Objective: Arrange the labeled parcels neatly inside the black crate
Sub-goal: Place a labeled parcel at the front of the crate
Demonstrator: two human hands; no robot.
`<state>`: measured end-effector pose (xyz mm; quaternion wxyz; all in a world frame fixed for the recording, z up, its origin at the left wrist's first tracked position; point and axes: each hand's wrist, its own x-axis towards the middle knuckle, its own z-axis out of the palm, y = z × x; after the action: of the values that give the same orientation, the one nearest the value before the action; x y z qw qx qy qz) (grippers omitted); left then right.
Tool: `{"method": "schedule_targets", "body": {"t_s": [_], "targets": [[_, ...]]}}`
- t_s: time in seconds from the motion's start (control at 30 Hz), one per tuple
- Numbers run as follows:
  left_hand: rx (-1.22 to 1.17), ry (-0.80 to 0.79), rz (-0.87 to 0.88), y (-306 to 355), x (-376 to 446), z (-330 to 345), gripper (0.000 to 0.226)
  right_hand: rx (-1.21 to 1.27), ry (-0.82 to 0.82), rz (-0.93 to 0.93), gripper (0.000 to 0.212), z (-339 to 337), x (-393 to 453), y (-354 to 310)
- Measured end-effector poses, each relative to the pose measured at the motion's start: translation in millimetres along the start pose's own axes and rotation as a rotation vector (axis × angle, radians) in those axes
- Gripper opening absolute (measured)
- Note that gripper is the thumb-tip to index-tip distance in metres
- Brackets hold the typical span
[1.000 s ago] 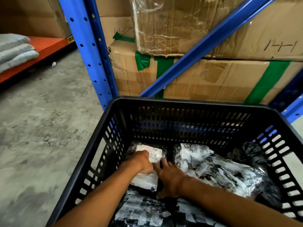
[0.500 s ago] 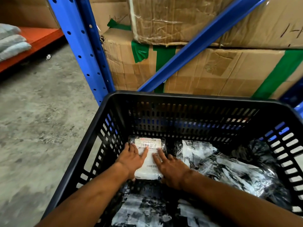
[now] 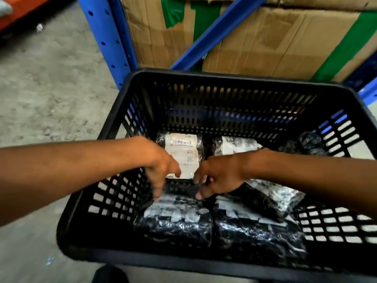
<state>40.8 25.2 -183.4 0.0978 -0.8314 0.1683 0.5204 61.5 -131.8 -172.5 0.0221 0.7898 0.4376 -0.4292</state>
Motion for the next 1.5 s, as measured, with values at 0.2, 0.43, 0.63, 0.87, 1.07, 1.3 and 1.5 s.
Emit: {"method": "schedule_targets", "body": {"t_s": [0.2, 0.43, 0.63, 0.87, 1.07, 1.3, 1.5], "targets": [[-0.187, -0.080, 0.195, 12.9, -24.5, 30.5, 0.068, 0.007, -0.012, -0.158, 0.058, 51.4, -16.4, -22.6], [-0.298, 0.304, 0.066, -9.1, -23.2, 13.9, 0.085, 0.328, 0.232, -0.053, 0.063, 9.2, -12.2, 27.8], [-0.309, 0.438, 0.015, -20.3, -13.5, 5.0, 0.067, 0.453, 0.490, -0.011, 0.055, 17.7, 7.4, 27.9], [-0.816, 0.568, 0.235, -51.6, -45.4, -16.5, 0.060, 1.029, 0.589, -0.102, 0.066, -6.9, -17.5, 60.2], [-1.188, 0.791, 0.174, -54.6, -42.6, -20.6, 0.067, 1.238, 0.625, -0.119, 0.047, 9.9, -5.9, 63.8], [-1.705, 0.526, -0.082, -25.2, -14.9, -9.4, 0.085, 1.328, 0.579, 0.045, 0.028, 6.5, 16.6, 70.7], [-1.656, 0.703, -0.313, -25.8, 8.7, -17.5, 0.021, 1.212, 0.597, 0.209, 0.035, -2.1, 59.4, 51.4]]}}
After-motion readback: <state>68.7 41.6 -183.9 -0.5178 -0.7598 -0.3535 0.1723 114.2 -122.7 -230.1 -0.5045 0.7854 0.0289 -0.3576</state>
